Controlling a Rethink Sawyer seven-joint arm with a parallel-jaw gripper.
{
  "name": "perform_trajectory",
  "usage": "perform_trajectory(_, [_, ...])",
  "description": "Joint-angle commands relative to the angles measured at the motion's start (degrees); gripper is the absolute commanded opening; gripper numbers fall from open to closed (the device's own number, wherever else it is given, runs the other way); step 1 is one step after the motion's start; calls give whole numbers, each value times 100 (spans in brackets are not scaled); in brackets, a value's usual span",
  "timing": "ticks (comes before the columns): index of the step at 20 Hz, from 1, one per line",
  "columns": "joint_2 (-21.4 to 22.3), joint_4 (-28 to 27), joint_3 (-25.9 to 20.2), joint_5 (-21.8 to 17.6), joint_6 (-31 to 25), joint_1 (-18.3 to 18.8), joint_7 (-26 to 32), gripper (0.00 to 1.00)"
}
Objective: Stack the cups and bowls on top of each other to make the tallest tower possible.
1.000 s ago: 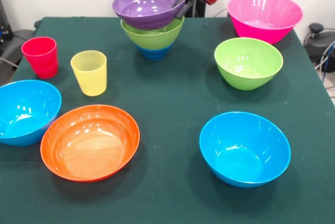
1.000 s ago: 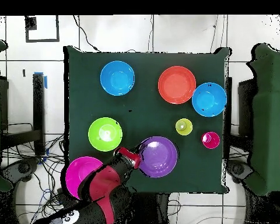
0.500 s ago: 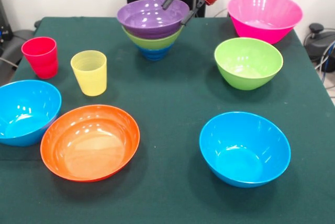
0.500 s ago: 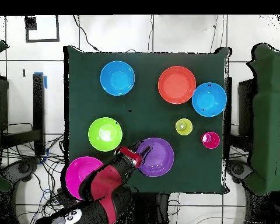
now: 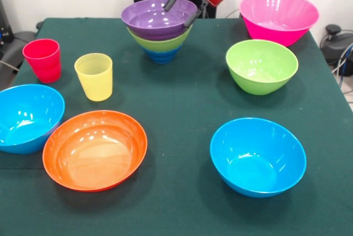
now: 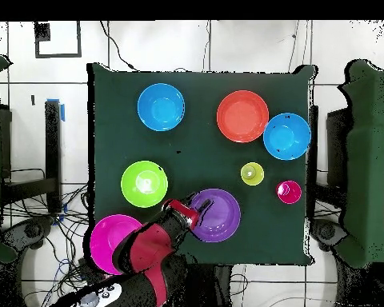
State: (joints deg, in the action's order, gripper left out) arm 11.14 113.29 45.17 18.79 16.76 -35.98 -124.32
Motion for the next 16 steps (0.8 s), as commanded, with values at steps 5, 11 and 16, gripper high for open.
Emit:
perform_trajectory(5, [389, -372, -1244, -450, -506, 482, -471, 100])
perform_trajectory(11, [700, -454, -1631, -568, -565, 895, -524, 100])
perform_trajectory(16, [884, -476, -1958, -751, -475, 1269, -505, 100])
